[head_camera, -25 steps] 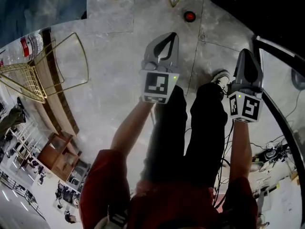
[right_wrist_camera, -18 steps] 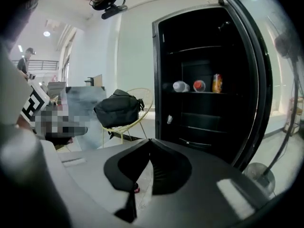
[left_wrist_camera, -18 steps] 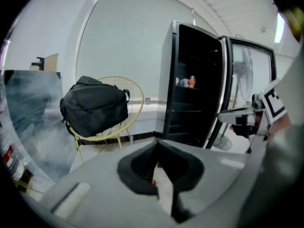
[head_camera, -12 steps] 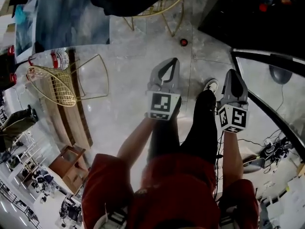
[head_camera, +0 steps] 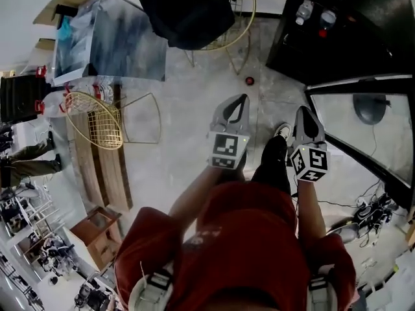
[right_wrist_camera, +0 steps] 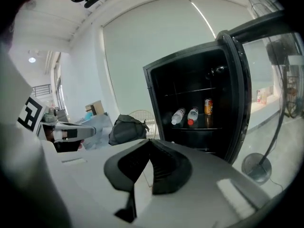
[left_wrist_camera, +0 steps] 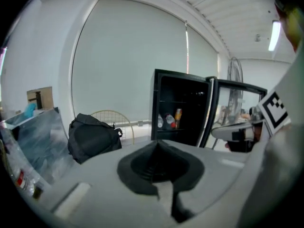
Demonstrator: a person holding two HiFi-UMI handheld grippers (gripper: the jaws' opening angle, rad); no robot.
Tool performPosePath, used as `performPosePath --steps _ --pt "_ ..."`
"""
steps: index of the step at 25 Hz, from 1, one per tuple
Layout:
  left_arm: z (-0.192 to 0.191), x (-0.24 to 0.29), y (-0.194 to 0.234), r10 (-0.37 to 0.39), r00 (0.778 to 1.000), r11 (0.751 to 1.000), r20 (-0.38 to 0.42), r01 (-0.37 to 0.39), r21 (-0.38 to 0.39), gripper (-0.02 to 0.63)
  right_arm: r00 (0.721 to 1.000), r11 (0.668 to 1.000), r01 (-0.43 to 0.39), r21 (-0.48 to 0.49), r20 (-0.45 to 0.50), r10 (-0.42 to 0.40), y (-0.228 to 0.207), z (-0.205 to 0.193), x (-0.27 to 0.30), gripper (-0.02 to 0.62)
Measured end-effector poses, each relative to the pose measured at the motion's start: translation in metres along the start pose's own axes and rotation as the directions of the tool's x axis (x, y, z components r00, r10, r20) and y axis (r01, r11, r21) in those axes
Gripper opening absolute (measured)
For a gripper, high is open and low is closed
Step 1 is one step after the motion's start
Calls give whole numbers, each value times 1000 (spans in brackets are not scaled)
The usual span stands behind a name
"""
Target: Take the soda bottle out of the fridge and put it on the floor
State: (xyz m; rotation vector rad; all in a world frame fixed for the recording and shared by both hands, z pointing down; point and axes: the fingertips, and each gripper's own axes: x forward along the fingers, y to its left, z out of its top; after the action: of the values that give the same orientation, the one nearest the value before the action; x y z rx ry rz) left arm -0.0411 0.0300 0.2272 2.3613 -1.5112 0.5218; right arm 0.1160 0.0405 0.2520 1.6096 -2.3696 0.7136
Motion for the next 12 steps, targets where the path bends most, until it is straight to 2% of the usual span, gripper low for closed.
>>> performPosePath --steps 4,12 --pt "30 -10 -6 -11 1000 1000 22 11 -24 0 999 999 -17 -34 27 18 8 35 -15 1" --pt "98 -12 -6 -15 994 999 110 12 34 0 996 997 4 -75 91 3 0 98 -30 0"
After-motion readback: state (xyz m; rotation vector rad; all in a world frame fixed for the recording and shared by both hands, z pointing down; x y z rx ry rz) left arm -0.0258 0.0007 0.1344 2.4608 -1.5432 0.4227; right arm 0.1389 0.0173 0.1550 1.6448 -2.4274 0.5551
